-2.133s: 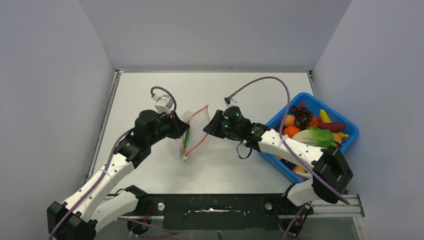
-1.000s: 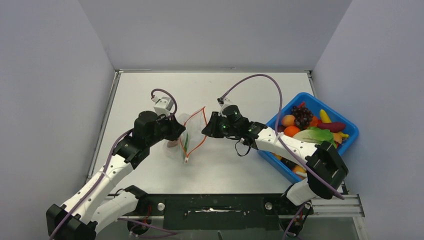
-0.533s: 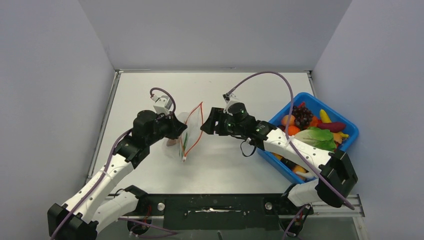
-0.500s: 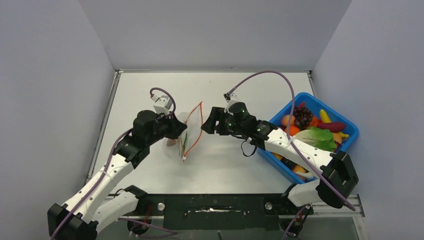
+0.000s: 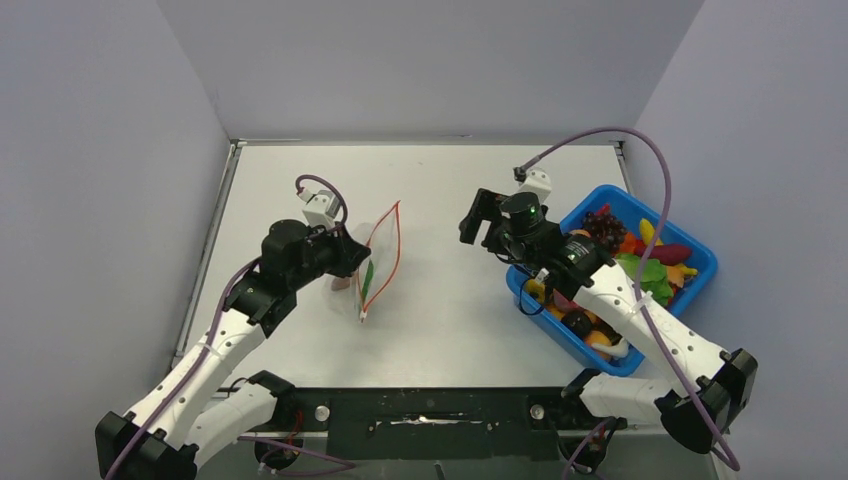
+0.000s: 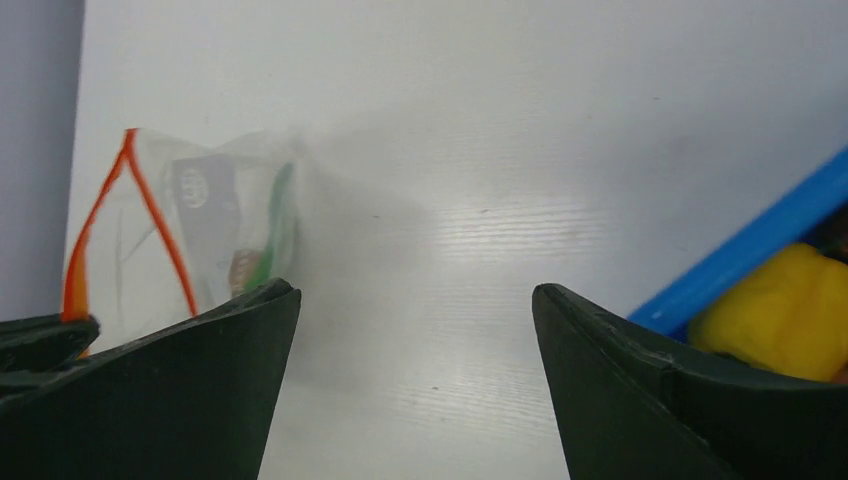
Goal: Place the food in the zip-top bag and seal the zipper
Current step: Pick up the fake vegetable from the bin.
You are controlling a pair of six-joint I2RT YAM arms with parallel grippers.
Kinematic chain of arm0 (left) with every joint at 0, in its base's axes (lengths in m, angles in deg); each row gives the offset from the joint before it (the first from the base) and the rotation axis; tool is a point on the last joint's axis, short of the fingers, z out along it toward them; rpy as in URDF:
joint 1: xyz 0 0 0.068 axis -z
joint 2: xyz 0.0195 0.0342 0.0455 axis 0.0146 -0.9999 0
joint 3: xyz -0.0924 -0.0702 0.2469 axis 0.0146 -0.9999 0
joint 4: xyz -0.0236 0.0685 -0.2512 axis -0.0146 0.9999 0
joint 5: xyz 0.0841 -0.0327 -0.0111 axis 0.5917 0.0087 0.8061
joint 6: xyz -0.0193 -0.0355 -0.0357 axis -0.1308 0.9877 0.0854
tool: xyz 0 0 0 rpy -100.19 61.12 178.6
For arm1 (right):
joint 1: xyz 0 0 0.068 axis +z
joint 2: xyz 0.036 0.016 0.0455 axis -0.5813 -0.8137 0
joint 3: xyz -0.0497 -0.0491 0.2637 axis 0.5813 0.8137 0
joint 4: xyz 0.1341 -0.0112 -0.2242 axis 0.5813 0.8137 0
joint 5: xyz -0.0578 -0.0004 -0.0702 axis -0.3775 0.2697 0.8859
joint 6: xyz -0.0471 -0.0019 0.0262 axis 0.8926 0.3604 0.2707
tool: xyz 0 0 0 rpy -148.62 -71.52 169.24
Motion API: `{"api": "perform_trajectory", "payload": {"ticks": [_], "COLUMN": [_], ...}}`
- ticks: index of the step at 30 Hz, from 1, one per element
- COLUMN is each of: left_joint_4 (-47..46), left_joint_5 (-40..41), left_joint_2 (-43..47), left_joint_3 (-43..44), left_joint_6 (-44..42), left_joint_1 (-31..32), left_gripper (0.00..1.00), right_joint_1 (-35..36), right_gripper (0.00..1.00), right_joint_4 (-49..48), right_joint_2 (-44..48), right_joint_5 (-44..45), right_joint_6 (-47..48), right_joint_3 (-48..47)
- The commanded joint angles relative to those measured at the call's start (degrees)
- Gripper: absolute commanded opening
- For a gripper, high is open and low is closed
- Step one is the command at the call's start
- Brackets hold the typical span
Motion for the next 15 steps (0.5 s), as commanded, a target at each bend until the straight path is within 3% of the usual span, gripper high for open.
{"api": "perform_trajectory", "payload": {"ticks": [1,6,8,15], "left_joint_4": [-3.0,-3.3,-3.6,-3.9], "left_joint_5": [-1.5,-3.0,-3.9,-4.9], "left_joint_2": [1.9,1.8,1.6,2.3], "left_joint_3": [0.2,0.1,0.0,-0.4], "left_joint_6": [-1.2,-1.0,-0.8,-0.5], "left_joint_1": [-0.8,-1.6,-1.9,-2.3], "left_gripper": [0.0,0.0,0.0,0.0], "right_joint_1": [-1.1,-1.7,-2.5,-8.7], "right_gripper": [0.9,0.99,0.98,0.98], "right_joint_4": [11.4,20.9,25.4,30.2], "right_joint_2": [3.6,6.7,7.0,8.9], "right_joint_5": [14.4,23.8,27.2,28.9], "right_joint_6": [-5.2,-20.9,-26.4,-34.3], "right_joint_3": [-2.0,-0.8,-1.2,1.0]}}
